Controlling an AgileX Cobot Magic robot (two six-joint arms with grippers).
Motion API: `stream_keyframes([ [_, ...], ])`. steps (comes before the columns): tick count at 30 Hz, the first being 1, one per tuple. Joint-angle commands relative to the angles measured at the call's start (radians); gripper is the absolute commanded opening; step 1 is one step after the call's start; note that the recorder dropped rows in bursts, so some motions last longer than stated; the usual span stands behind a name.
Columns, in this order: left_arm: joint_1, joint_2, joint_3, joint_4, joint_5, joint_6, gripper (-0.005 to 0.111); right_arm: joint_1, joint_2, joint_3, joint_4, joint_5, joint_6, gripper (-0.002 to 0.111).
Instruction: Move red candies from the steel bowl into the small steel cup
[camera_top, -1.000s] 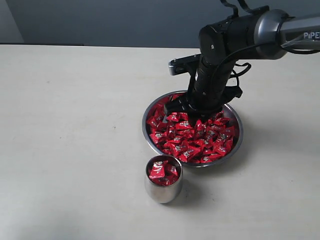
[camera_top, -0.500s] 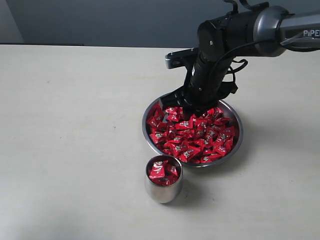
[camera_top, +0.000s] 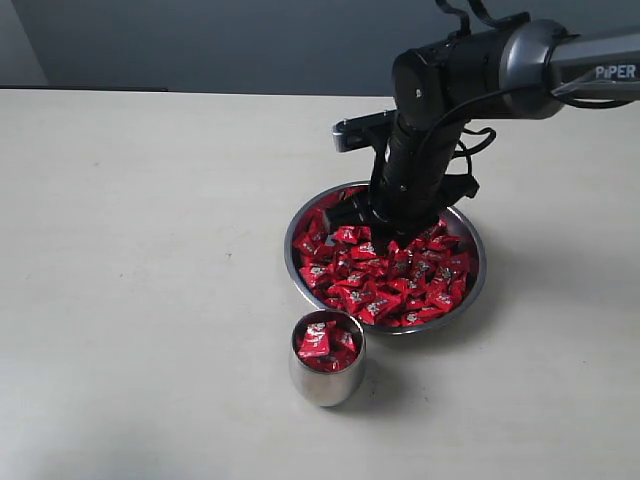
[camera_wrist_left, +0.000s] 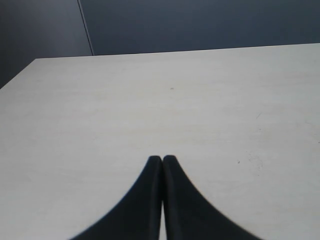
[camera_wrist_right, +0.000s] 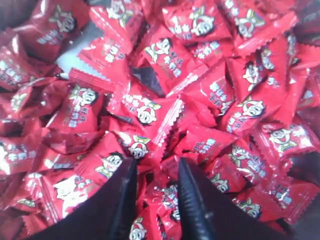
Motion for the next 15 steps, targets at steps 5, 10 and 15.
stream_keyframes([
  [5, -0.007, -0.005, 0.005, 0.002, -0.008, -0.001, 0.000, 0.000, 0.044, -0.008, -0.026, 0.042, -0.004, 0.029],
  [10, -0.007, -0.005, 0.005, 0.002, -0.008, -0.001, 0.000, 0.000, 0.045, -0.008, -0.076, 0.065, 0.033, 0.029],
  [15, -0.007, -0.005, 0.005, 0.002, -0.008, -0.001, 0.000, 0.000, 0.045, -0.008, -0.085, 0.074, 0.037, 0.029],
])
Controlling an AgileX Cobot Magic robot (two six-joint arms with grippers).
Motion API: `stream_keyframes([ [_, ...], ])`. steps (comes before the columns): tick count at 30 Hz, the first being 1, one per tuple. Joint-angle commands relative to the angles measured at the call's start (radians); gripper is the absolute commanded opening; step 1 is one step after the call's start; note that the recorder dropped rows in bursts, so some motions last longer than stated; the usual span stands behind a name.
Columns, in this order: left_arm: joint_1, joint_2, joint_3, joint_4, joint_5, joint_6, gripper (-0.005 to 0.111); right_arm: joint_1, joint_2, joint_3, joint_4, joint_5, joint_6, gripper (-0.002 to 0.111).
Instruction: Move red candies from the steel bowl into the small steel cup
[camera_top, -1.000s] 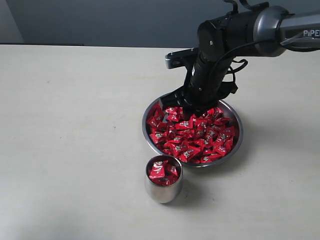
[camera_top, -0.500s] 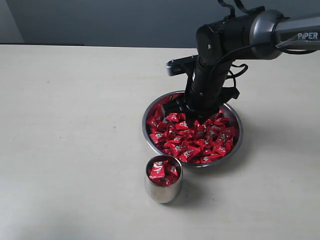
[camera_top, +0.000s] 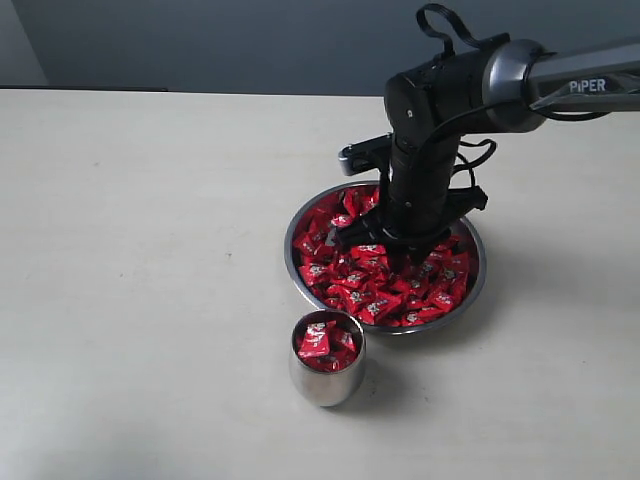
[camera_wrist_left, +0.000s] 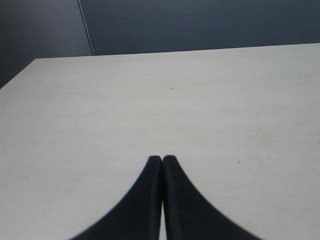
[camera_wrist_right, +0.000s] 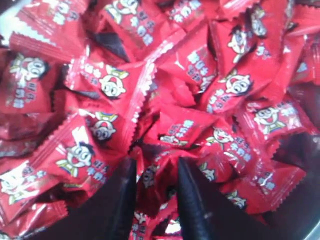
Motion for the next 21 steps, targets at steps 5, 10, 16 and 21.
stream_keyframes([
  [5, -0.007, -0.005, 0.005, 0.002, -0.008, -0.001, 0.000, -0.002, 0.004, -0.008, -0.013, 0.020, 0.006, 0.015],
  [10, -0.007, -0.005, 0.005, 0.002, -0.008, -0.001, 0.000, -0.002, 0.004, -0.008, -0.016, 0.026, 0.006, -0.001],
  [16, -0.007, -0.005, 0.005, 0.002, -0.008, -0.001, 0.000, -0.002, 0.004, -0.008, -0.022, 0.032, 0.006, -0.001],
  [21, -0.007, -0.005, 0.005, 0.002, -0.008, -0.001, 0.000, -0.002, -0.033, -0.008, -0.028, 0.037, 0.004, -0.001],
])
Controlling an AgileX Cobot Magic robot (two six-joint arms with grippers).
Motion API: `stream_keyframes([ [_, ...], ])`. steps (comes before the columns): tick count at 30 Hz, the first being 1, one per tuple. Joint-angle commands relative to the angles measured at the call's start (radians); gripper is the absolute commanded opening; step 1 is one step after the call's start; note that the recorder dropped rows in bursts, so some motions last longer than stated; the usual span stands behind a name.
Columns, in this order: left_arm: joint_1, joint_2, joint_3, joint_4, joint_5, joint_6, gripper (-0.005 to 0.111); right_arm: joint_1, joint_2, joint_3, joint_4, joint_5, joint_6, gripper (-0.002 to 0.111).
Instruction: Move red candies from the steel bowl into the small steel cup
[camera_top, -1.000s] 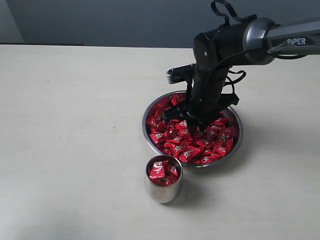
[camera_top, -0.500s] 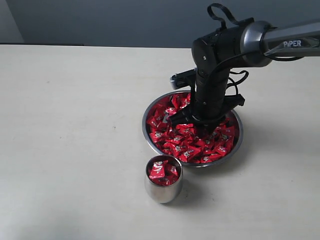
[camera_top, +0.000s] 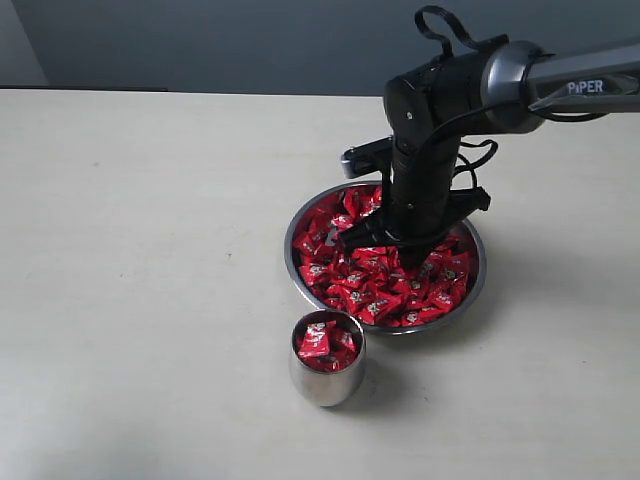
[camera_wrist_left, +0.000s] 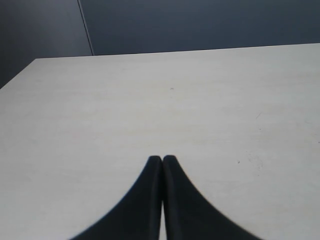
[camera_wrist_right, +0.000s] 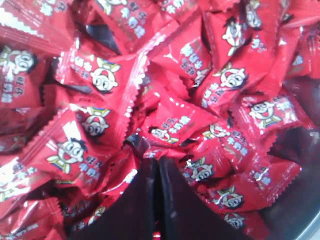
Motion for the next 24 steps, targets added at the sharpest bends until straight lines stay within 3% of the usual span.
stream_keyframes([
  [1, -0.007, -0.005, 0.005, 0.002, -0.008, -0.001, 0.000, -0.002, -0.048, -0.008, -0.020, 0.011, -0.001, -0.001],
  [14, -0.007, -0.005, 0.005, 0.002, -0.008, -0.001, 0.000, 0.015, -0.251, 0.002, 0.021, 0.006, -0.023, -0.001],
  [24, -0.007, -0.005, 0.005, 0.002, -0.008, -0.001, 0.000, 0.228, -0.385, 0.148, 0.021, -0.113, -0.018, -0.001],
])
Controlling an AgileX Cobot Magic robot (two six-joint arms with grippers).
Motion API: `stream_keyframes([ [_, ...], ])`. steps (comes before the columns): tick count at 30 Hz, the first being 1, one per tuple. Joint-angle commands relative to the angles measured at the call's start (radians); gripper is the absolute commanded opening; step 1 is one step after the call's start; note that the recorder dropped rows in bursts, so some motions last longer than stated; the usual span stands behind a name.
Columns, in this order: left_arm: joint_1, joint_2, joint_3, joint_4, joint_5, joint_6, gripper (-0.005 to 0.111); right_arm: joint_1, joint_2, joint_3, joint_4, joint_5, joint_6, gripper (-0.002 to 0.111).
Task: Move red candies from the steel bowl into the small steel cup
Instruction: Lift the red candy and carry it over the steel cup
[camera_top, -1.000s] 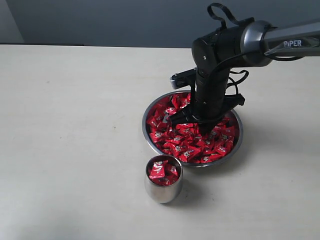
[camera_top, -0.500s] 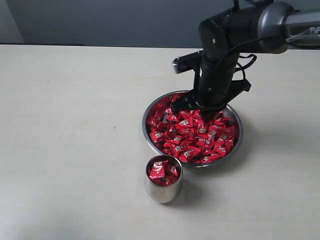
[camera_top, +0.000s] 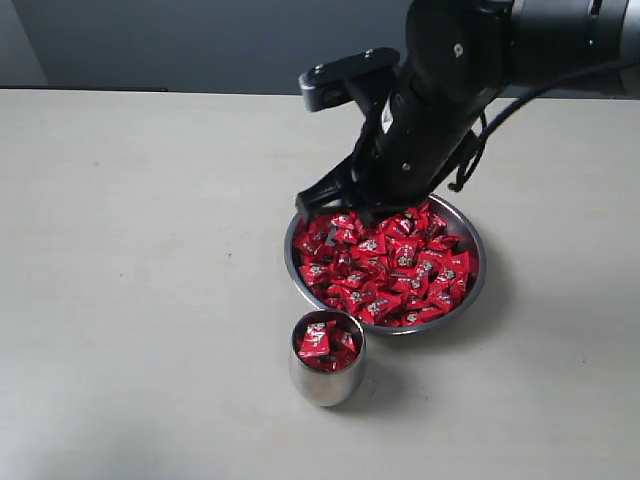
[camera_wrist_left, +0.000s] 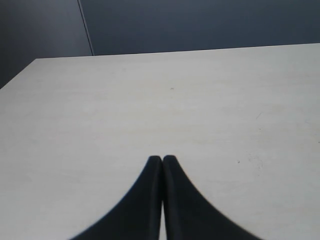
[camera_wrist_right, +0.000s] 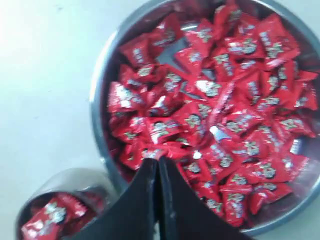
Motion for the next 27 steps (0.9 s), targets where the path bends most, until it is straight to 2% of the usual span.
stream_keyframes([
  [1, -0.007, -0.005, 0.005, 0.002, -0.008, -0.001, 0.000, 0.082, -0.022, 0.042, -0.002, -0.019, -0.002, -0.001],
  [11, -0.007, -0.005, 0.005, 0.002, -0.008, -0.001, 0.000, 0.198, -0.022, 0.086, -0.014, -0.001, -0.001, -0.001],
  [27, -0.007, -0.005, 0.005, 0.002, -0.008, -0.001, 0.000, 0.202, -0.022, 0.147, 0.002, 0.009, -0.001, -0.001],
])
